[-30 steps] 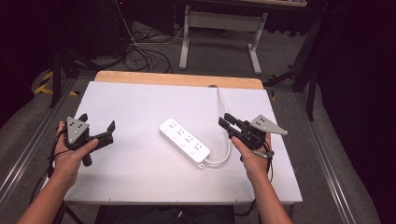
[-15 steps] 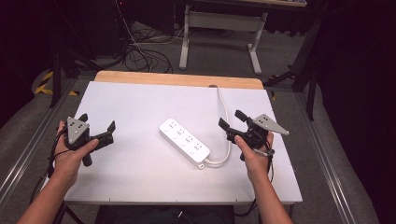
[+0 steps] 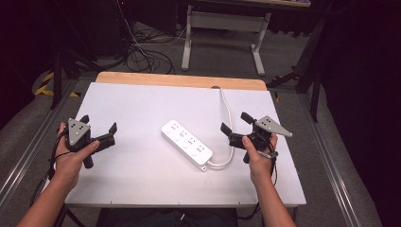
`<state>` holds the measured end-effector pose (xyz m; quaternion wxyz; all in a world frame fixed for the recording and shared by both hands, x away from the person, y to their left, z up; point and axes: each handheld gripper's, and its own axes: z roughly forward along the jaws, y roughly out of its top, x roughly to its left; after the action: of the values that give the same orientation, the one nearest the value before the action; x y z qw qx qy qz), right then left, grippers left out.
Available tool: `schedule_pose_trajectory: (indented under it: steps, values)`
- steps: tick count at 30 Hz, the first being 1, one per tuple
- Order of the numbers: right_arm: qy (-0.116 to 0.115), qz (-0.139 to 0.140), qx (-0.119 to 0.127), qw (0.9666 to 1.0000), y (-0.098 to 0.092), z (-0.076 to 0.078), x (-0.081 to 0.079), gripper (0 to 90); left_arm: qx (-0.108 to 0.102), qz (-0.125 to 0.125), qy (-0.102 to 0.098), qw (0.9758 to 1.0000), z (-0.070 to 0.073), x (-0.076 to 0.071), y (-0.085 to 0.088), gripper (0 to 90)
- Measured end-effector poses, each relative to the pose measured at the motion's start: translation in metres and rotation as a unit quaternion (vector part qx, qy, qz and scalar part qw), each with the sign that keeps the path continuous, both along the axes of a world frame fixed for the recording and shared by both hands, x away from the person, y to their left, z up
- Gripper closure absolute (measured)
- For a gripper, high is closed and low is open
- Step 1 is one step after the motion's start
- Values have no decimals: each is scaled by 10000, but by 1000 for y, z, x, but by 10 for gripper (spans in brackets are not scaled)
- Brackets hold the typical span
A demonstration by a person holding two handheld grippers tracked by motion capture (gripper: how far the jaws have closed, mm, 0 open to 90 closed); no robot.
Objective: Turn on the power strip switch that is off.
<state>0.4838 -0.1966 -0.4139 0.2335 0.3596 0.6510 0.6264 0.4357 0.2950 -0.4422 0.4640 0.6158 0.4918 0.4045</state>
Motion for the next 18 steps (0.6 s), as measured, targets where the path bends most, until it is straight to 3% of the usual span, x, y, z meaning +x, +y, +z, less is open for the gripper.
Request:
schedule_pose_trajectory:
  steps: [18]
  values:
    - [96, -13, -86, 9999, 0, -4, -1, 40, 4, -54, -2, 10000, 0, 1, -2, 59]
